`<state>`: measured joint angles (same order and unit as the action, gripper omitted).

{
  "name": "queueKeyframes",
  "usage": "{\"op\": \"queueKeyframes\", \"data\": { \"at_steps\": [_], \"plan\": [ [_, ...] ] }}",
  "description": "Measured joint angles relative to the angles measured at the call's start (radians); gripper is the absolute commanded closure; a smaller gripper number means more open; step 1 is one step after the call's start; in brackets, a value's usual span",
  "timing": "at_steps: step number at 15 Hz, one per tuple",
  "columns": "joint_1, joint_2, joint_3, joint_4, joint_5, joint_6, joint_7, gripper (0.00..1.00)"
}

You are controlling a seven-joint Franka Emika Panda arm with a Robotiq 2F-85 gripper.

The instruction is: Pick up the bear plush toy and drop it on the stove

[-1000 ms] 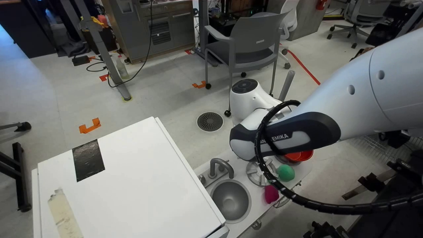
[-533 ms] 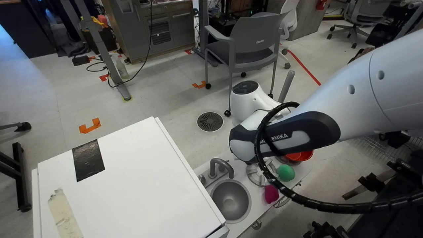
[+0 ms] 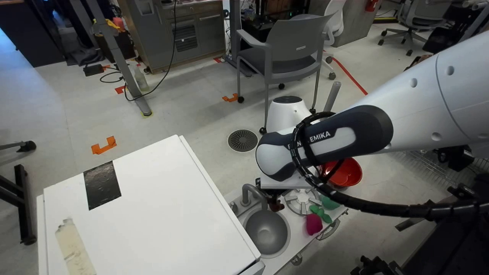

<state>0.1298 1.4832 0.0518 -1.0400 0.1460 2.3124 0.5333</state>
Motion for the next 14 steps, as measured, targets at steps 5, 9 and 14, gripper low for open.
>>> {"op": "queueKeyframes", "data": {
  "at_steps": [5,9,14],
  "plan": [
    [-0.008,0.002,-0.013,-0.021,0.019,-0.014,0.001,0.99],
    [-0.006,0.003,-0.045,-0.039,0.019,-0.014,0.002,0.99],
    [0.006,0.003,-0.088,-0.048,0.014,-0.019,0.007,0.5]
  ]
}}
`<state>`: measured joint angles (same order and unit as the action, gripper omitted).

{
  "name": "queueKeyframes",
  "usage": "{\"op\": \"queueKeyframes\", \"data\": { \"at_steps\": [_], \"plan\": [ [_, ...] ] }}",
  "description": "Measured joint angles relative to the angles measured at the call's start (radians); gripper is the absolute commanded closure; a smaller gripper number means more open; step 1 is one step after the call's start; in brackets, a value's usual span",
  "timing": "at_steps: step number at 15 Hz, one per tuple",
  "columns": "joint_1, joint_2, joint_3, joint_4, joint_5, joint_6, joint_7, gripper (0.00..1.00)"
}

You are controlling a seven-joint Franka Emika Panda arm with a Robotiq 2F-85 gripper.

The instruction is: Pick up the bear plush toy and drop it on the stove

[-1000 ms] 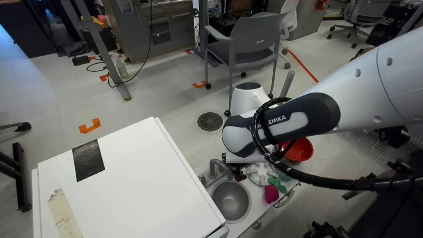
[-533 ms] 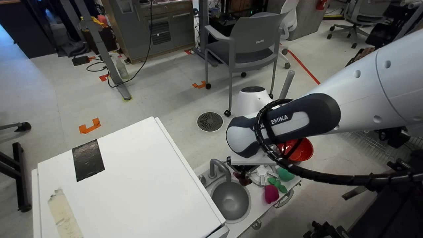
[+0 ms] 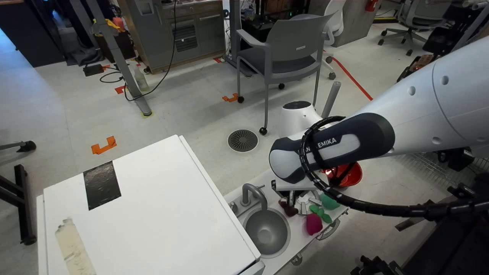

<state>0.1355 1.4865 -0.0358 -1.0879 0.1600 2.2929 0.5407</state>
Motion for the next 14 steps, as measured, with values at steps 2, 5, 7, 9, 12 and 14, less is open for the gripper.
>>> {"op": "queueKeyframes", "data": {
  "at_steps": [2,5,7,9,12,14],
  "plan": [
    [0.006,0.0,-0.013,-0.002,-0.001,-0.001,0.005,0.37],
    [0.01,0.0,-0.022,-0.009,-0.002,-0.001,0.017,0.14],
    [0.011,0.0,-0.024,-0.011,-0.002,-0.001,0.023,0.01],
    [0.011,0.0,-0.024,-0.012,-0.002,-0.007,0.023,0.0],
    [0.009,0.0,-0.01,-0.011,-0.002,-0.028,-0.018,0.0],
    [0.007,0.0,0.007,-0.008,-0.002,-0.046,-0.061,0.0]
  ]
}}
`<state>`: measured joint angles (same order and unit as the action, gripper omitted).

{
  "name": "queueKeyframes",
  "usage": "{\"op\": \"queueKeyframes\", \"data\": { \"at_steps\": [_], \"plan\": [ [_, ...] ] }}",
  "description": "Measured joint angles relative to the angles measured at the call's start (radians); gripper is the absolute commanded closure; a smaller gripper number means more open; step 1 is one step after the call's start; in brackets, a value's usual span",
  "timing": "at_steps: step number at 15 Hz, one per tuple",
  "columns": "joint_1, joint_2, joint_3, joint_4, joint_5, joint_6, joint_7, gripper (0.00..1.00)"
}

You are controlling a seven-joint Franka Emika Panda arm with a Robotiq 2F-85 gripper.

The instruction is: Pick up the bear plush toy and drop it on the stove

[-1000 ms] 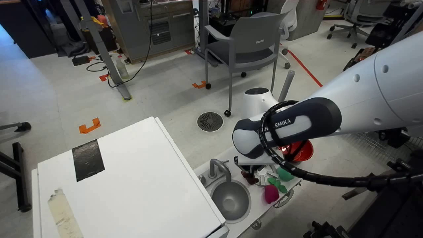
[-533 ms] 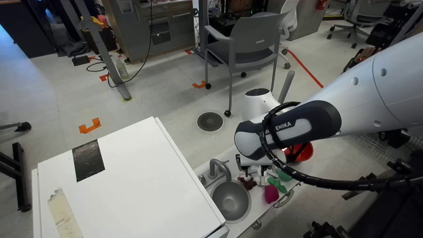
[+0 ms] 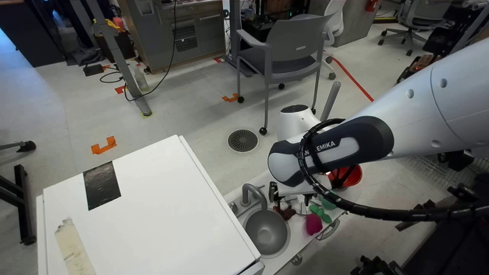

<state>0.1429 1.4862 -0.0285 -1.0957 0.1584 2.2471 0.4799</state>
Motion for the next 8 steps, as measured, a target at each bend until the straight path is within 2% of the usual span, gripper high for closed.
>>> {"op": "queueKeyframes", "data": {
  "at_steps": [4,8],
  "plan": [
    [0.001,-0.006,0.011,0.045,0.002,-0.181,0.009,0.0],
    [-0.002,-0.008,0.01,0.042,0.002,-0.187,0.011,0.0]
  ]
}}
